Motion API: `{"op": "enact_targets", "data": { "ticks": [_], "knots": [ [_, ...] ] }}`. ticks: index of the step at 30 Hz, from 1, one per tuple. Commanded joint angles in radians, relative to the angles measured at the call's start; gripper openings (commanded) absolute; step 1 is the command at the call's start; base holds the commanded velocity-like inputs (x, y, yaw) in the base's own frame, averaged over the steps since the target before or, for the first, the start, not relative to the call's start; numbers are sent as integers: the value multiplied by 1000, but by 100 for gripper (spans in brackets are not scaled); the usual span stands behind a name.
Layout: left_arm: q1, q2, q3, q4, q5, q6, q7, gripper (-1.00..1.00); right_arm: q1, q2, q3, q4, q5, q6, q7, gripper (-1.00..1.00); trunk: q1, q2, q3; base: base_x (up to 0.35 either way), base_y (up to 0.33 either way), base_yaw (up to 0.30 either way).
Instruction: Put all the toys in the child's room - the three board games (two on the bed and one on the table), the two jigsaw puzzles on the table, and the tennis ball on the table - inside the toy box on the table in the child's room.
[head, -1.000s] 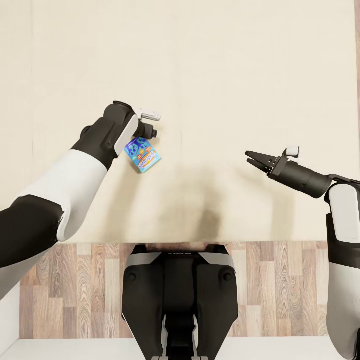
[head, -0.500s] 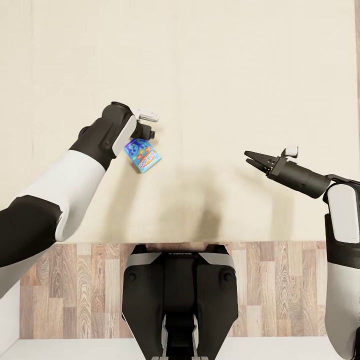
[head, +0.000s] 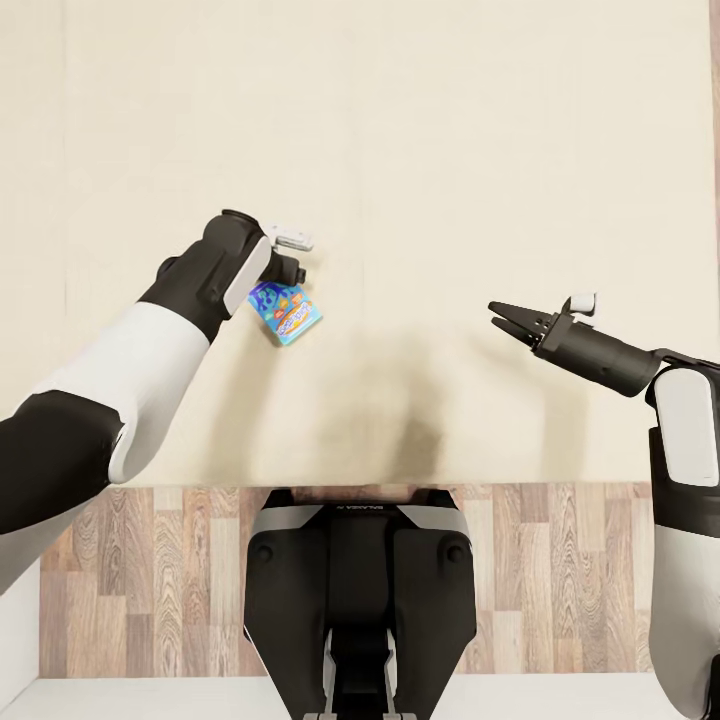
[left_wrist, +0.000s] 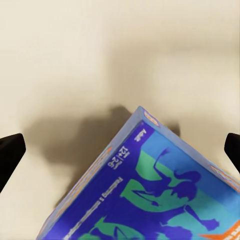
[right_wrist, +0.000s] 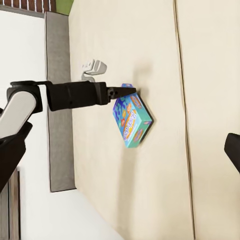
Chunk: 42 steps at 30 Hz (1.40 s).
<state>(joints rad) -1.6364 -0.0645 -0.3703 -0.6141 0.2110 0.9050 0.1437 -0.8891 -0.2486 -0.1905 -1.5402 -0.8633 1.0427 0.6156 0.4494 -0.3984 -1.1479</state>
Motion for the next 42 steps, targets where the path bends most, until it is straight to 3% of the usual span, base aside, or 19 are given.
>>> {"op": "enact_targets", "data": {
  "ticks": [1,14,25,42],
  "knots": [
    [-1,0,-4,1,10,3,9,100,-1,0,-1,0,6,5,7,100,1,-2,-1,0,0,0],
    [0,0,-15,11,3,16,9,100,-1,0,-1,0,6,5,7,100,1,-2,-1,0,0,0],
    [0,0,-93,14,2,59,6,100,-1,0,-1,0,6,5,7,100,1,-2,-1,0,0,0],
    [0,0,-104,14,4,93,0,100,-1,0,-1,0,6,5,7,100,1,-2,-1,0,0,0]
  ]
}}
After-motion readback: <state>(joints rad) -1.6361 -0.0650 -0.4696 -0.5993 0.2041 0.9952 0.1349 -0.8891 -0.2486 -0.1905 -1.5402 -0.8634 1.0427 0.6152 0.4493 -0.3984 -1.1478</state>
